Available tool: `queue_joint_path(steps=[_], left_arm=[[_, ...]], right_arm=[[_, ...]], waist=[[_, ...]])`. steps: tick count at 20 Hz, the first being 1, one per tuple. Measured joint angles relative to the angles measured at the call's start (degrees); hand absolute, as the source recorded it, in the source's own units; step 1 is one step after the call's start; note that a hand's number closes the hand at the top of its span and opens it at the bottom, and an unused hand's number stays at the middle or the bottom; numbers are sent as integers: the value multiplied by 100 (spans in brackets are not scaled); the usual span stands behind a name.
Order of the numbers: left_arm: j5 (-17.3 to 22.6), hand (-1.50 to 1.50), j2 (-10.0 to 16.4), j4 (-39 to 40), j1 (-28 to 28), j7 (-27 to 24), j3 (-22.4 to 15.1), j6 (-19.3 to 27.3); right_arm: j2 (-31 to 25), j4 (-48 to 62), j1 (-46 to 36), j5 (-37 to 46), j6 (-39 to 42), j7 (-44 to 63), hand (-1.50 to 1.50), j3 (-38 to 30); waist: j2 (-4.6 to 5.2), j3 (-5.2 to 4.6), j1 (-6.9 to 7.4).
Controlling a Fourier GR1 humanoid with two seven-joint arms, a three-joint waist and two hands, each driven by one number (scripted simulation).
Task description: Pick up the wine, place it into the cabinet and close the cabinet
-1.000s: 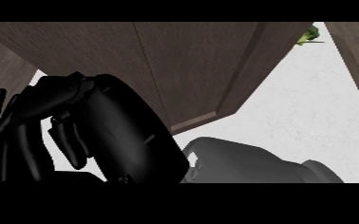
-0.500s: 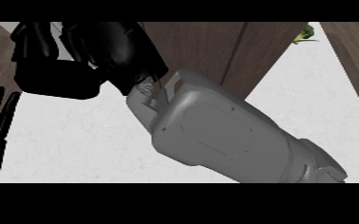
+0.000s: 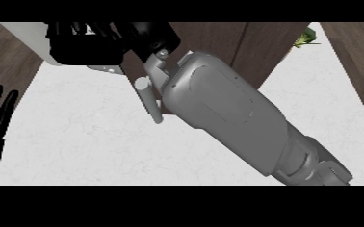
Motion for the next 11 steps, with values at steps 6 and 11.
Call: queue_joint_path(steps=[6, 11], left_arm=[[-71, -150, -76, -85, -59, 66, -56, 46], [-109, -150, -119, -44, -121, 87, -83, 35]], right_arm=[[-139, 352, 29, 56, 409, -594, 150, -83], [-317, 386, -69, 260, 527, -1021, 150, -126]], waist=[[-68, -44, 56], [-156, -41, 61]])
